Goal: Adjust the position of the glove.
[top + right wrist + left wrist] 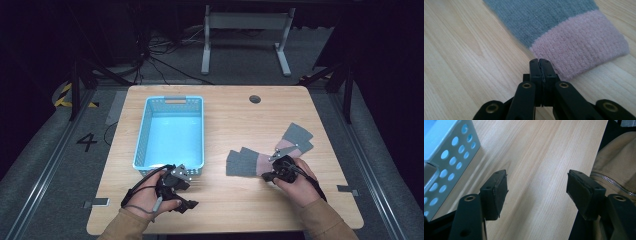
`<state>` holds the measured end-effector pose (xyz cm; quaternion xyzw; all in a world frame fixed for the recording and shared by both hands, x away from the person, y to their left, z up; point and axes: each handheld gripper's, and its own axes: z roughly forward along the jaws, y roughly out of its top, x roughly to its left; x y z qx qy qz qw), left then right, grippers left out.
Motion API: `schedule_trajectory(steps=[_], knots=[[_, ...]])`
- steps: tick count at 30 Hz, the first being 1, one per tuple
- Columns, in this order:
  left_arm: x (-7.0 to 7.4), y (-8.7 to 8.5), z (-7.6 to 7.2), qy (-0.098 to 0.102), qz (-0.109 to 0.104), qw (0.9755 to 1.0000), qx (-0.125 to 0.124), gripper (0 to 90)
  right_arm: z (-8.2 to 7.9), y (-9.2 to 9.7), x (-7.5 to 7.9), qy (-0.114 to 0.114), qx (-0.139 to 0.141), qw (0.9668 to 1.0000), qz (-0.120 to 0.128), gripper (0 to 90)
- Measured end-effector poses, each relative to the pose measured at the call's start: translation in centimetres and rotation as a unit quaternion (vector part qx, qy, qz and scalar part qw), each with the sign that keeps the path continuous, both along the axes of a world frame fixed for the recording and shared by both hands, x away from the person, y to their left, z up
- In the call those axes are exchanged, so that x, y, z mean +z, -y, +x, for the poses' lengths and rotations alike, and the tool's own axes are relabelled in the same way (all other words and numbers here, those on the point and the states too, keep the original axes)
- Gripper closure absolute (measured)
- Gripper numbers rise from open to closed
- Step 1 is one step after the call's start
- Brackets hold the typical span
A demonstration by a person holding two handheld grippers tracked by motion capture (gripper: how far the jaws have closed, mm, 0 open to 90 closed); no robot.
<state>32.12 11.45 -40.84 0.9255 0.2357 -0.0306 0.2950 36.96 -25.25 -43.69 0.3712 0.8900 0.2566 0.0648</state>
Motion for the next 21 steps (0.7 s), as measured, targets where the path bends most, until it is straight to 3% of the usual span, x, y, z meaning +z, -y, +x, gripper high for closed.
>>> schedule_trajectory(steps=[13,21], knots=[[0.0,0.9,0.2,0.0,0.0,0.9999,-0.01,34.0,0.1,1.1,0.0,0.012,-0.032,0.9994,-0.002,90.0],[0.2,0.4,0.1,0.003,-0.007,1.0,-0.002,33.2,-0.2,1.1,1.7,0.021,-0.029,0.999,0.027,90.0]])
